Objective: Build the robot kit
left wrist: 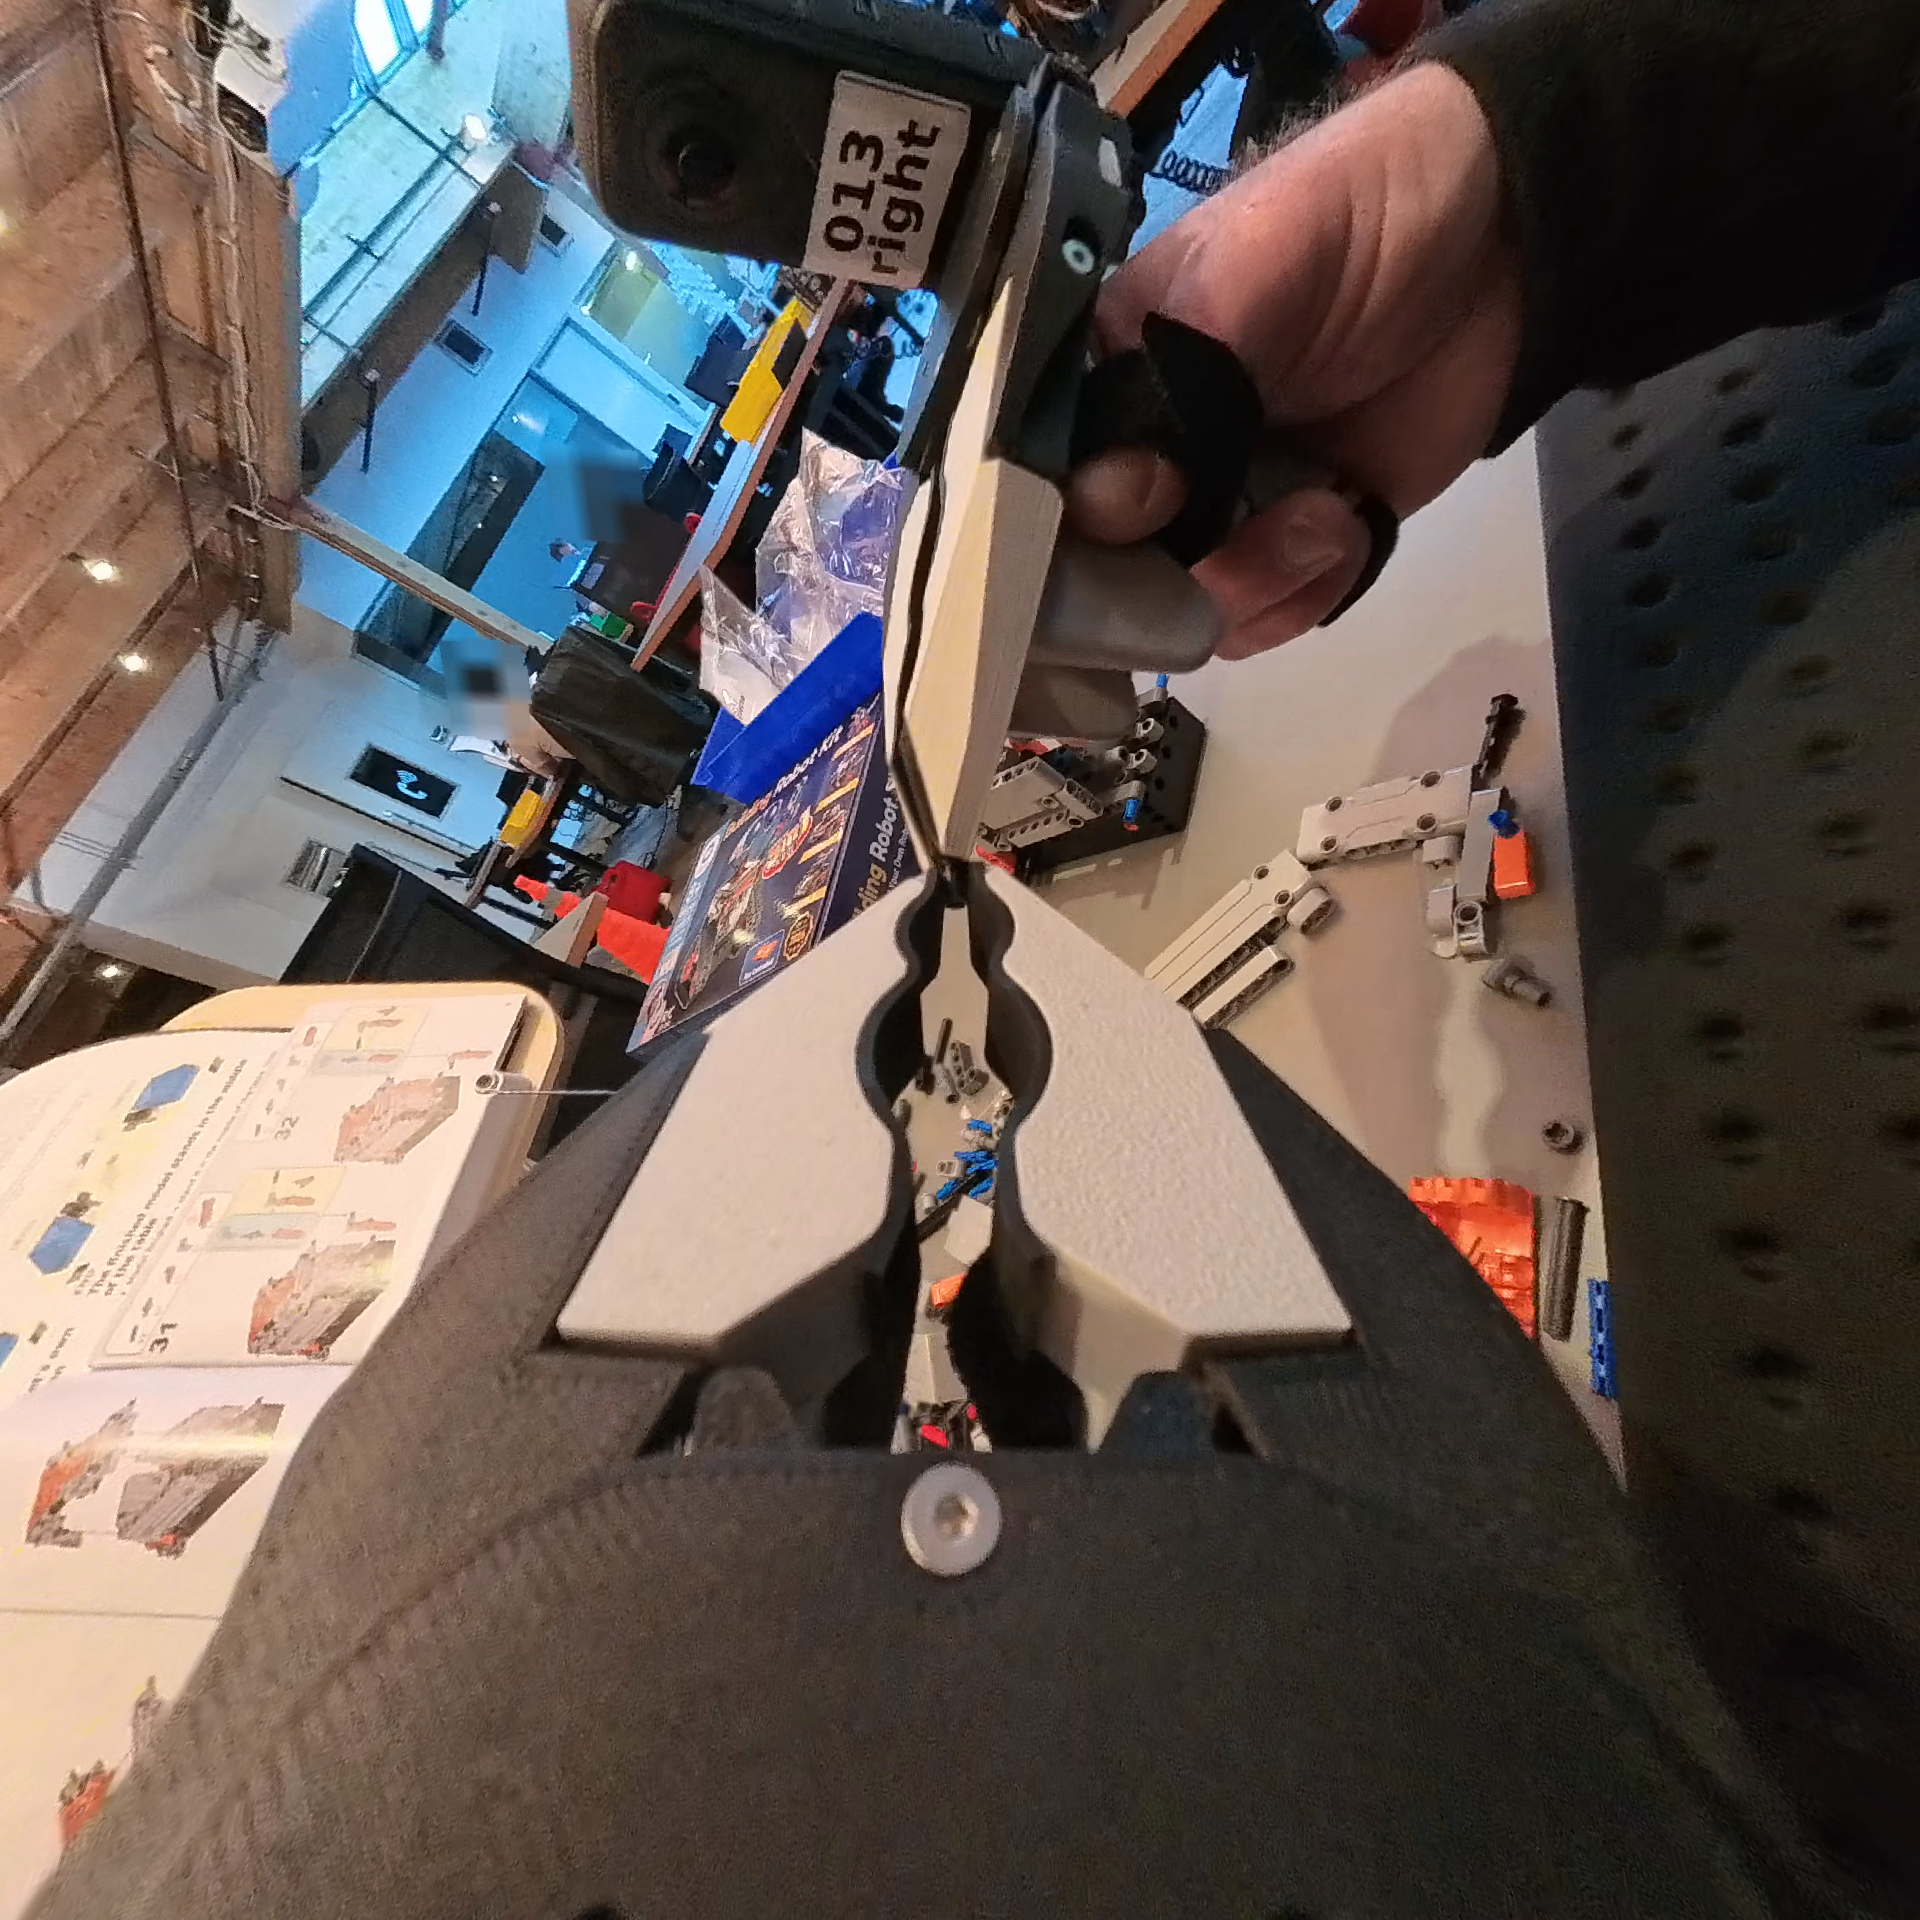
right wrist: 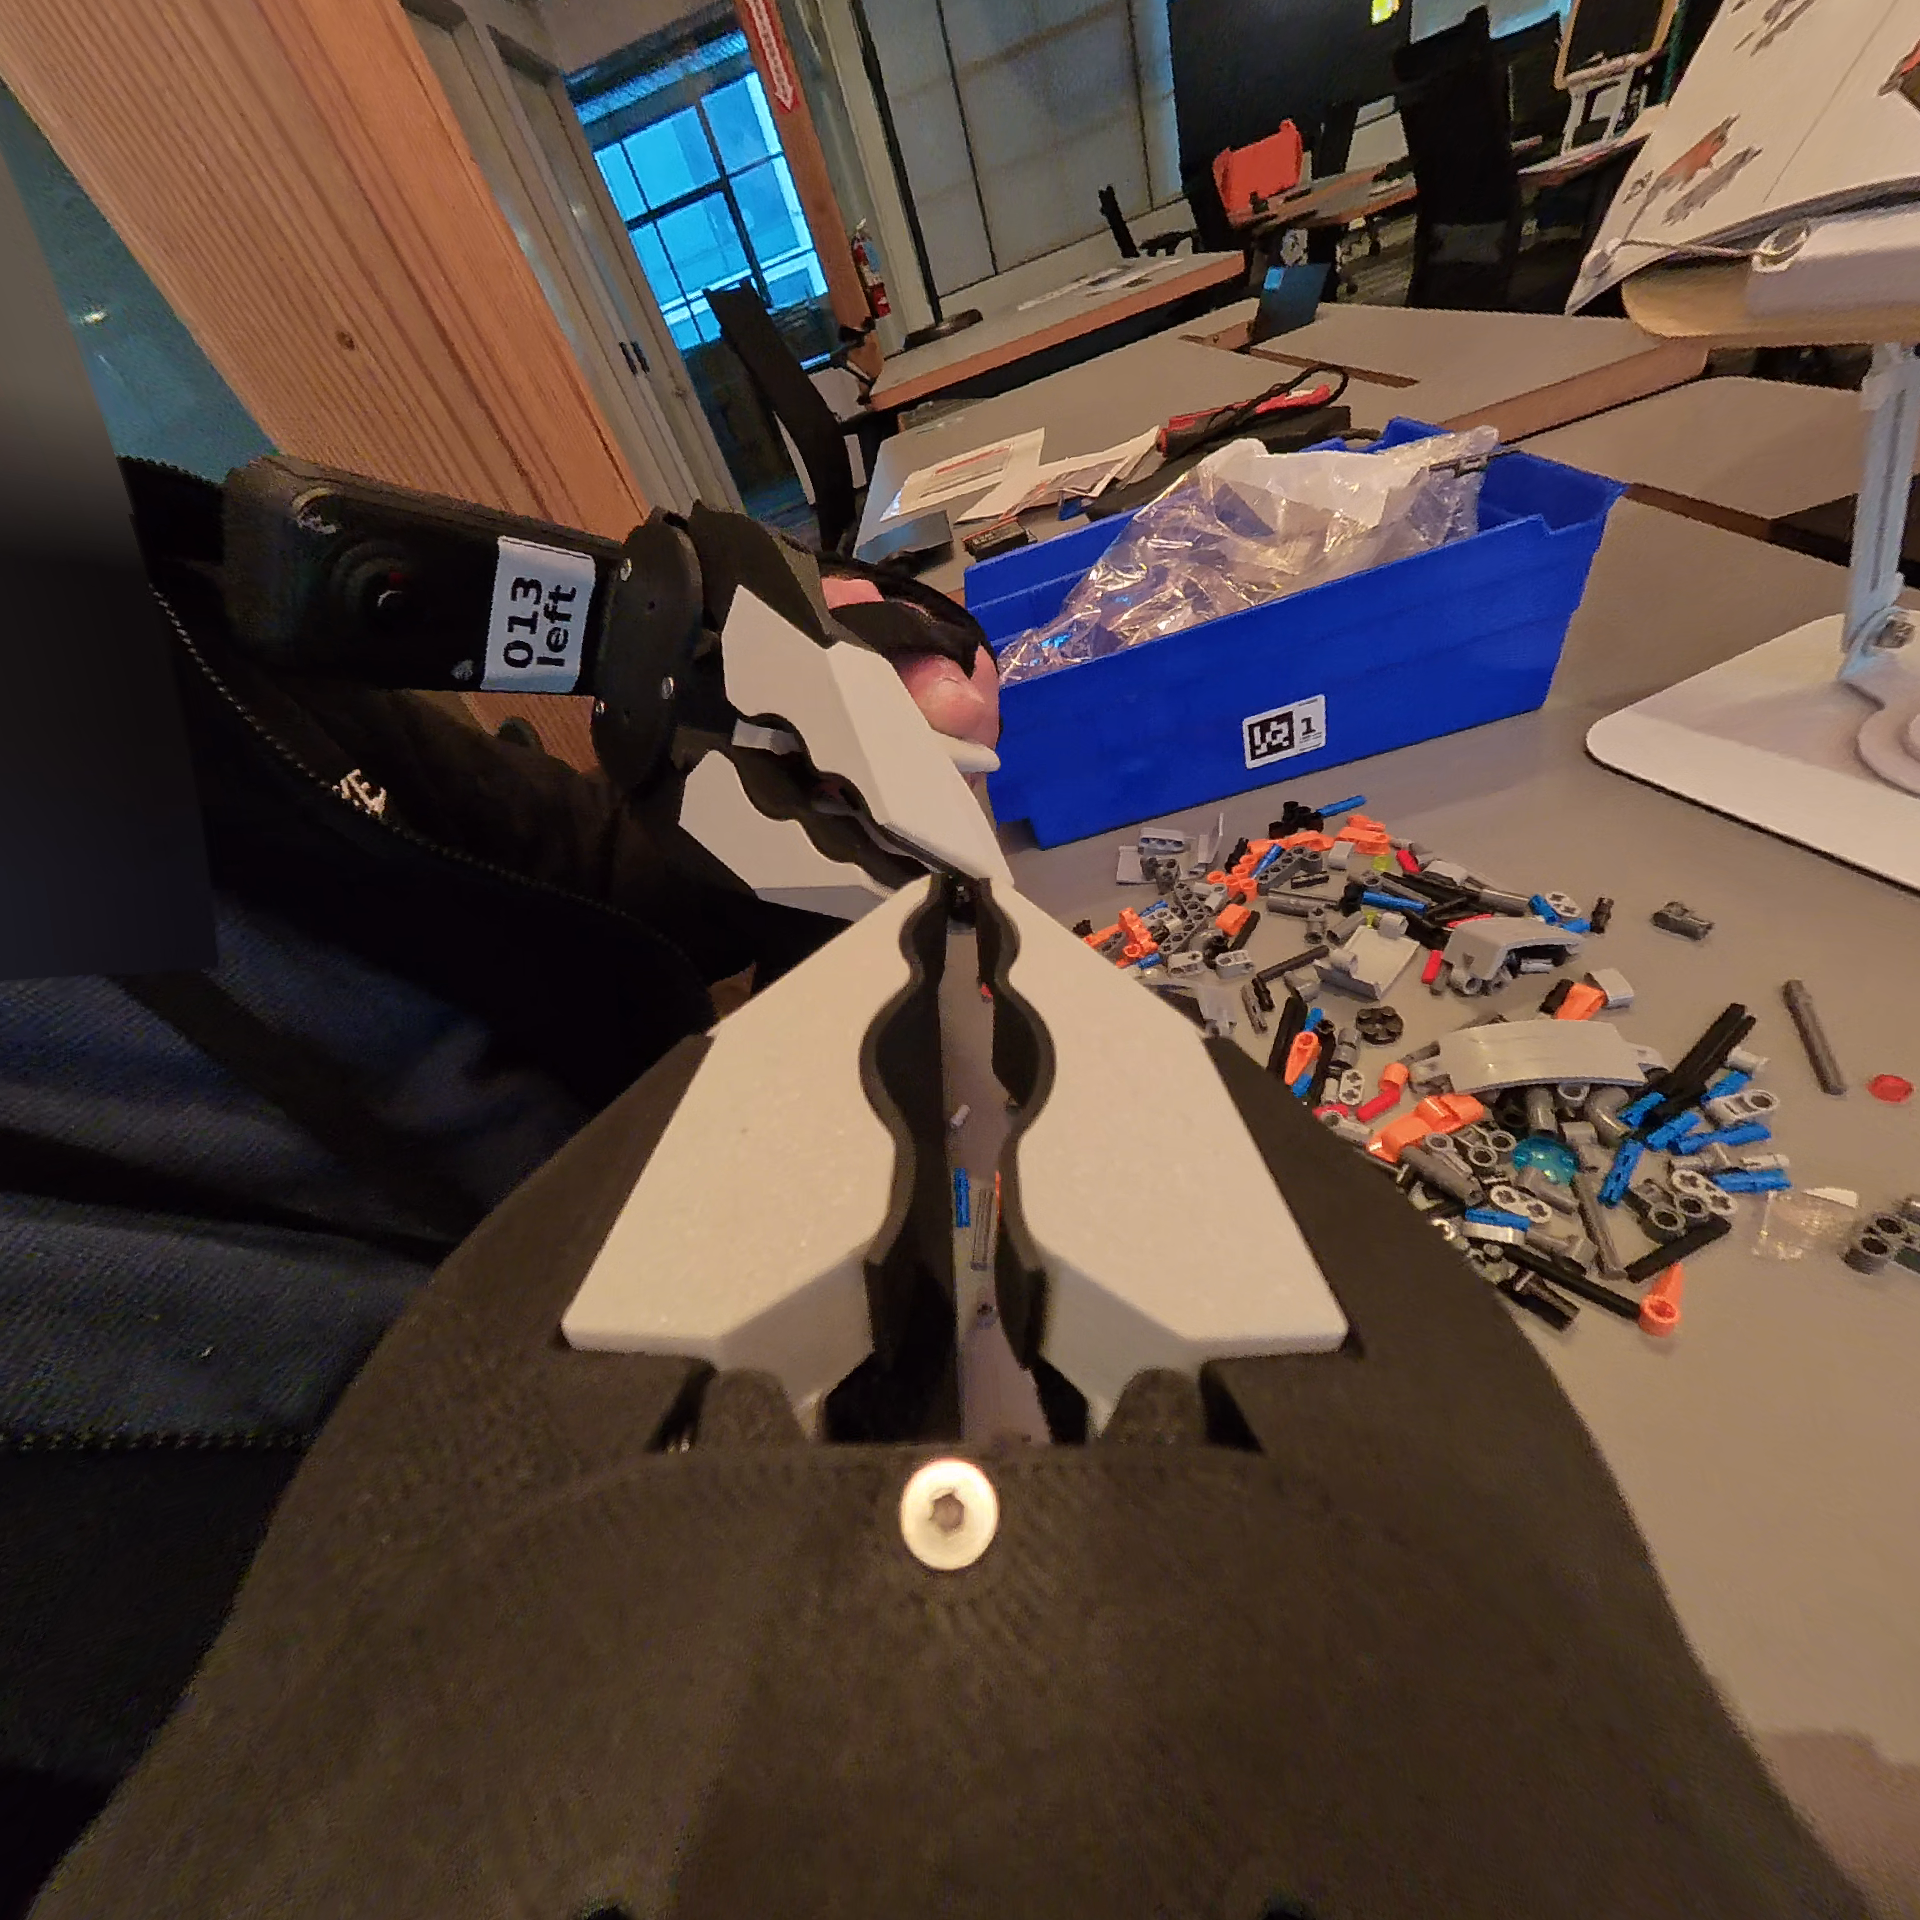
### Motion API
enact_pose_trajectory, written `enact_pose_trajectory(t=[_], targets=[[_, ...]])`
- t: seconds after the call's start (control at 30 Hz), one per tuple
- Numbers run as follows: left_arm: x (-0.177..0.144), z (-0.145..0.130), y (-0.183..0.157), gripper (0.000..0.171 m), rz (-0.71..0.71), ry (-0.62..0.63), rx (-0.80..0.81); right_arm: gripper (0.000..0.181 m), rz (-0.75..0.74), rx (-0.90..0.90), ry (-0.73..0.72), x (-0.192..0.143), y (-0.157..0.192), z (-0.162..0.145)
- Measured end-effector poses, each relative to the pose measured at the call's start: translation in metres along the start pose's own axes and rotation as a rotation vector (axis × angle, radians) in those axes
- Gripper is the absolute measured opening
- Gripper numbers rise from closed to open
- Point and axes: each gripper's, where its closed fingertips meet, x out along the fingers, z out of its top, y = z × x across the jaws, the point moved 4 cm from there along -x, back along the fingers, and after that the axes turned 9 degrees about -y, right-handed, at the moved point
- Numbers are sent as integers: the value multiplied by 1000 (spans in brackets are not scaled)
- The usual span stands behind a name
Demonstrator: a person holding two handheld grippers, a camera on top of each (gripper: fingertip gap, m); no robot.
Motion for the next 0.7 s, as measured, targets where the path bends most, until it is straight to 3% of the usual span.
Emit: enact_pose_trajectory(t=[0.17, 0.27, 0.33, 0.5, 0.7], targets=[[10, 1, -5, 3, -37, 15, -29, 2, -82, -51, 17, -12, 1, -3], [22, -3, -2, 17, -117, 66, -101, 2, -203, -92, -37, -45, -2, -4], [37, -15, 8, 45, -185, 219, -160, 2, -340, -124, -62, -78, -10, -7], [93, -21, 24, 48, -343, 270, -210, 2, -615, -165, -90, -145, -28, -18], [162, -58, 9, 44, -508, 362, -344, 2, -705, -185, -85, -159, -46, -26]])
